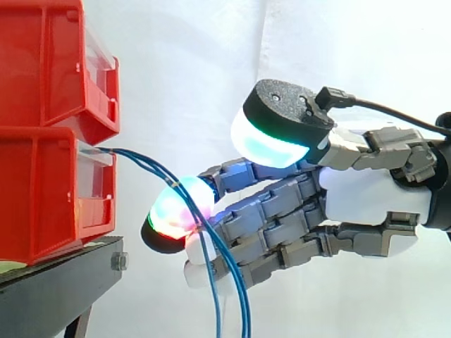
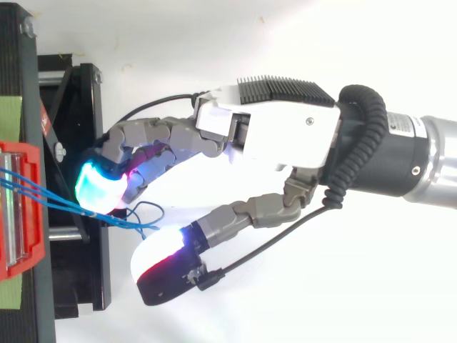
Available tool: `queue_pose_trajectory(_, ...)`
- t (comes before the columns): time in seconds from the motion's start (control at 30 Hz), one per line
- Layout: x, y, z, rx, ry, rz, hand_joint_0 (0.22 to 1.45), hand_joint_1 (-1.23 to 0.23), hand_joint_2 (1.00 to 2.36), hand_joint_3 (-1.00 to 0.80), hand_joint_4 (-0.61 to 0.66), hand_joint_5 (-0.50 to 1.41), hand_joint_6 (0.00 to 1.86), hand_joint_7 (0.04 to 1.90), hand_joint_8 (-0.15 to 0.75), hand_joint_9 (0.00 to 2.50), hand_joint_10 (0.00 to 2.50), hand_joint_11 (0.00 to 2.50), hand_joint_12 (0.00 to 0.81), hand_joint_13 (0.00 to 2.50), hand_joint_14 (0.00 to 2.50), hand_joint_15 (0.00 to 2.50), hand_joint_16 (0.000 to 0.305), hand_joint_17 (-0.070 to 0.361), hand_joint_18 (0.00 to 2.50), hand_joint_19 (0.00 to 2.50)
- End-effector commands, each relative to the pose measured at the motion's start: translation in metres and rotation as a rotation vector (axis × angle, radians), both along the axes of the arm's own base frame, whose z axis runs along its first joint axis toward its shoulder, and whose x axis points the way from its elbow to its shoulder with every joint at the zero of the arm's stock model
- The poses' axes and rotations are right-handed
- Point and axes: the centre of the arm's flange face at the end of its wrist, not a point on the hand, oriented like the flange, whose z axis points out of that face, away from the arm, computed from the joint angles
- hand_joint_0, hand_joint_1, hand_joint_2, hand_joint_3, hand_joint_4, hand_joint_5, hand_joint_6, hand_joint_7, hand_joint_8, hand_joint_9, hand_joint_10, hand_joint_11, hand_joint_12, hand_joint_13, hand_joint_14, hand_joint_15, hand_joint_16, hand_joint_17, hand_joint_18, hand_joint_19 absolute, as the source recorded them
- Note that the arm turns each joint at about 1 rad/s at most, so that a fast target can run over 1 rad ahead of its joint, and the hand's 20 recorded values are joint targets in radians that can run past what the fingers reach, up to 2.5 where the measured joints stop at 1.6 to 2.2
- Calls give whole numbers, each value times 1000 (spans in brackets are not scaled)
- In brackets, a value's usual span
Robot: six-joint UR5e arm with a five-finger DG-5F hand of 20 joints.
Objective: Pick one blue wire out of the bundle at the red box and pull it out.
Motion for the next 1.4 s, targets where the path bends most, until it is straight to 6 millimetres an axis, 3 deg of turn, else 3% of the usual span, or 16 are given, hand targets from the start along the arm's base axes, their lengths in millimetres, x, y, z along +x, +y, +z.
queue_pose_trajectory(0.0,1,0,-2,2,-5,0,547,-701,1003,-458,318,-109,501,1173,308,612,6,241,418,630,12,334,57,128,481,374)
queue_pose_trajectory(0.3,4,0,-15,3,-3,-2,565,-705,1005,-427,283,-101,519,1201,309,620,6,239,416,646,12,332,56,126,497,374)
queue_pose_trajectory(0.57,5,0,-12,5,-9,-5,590,-722,1013,-317,215,-176,805,835,309,638,7,286,410,672,14,343,55,124,542,387)
queue_pose_trajectory(0.8,5,-3,-11,6,-6,-11,578,-667,1011,-338,248,-176,817,790,313,650,7,303,408,677,13,364,55,125,545,403)
queue_pose_trajectory(1.0,6,-8,-8,7,0,-17,560,-653,1009,-379,257,-143,706,915,318,663,7,299,414,683,13,359,56,126,549,411)
queue_pose_trajectory(1.37,8,-9,-4,8,-8,-18,580,-688,1017,-228,180,-192,876,893,318,657,8,352,414,701,13,366,55,125,586,408)
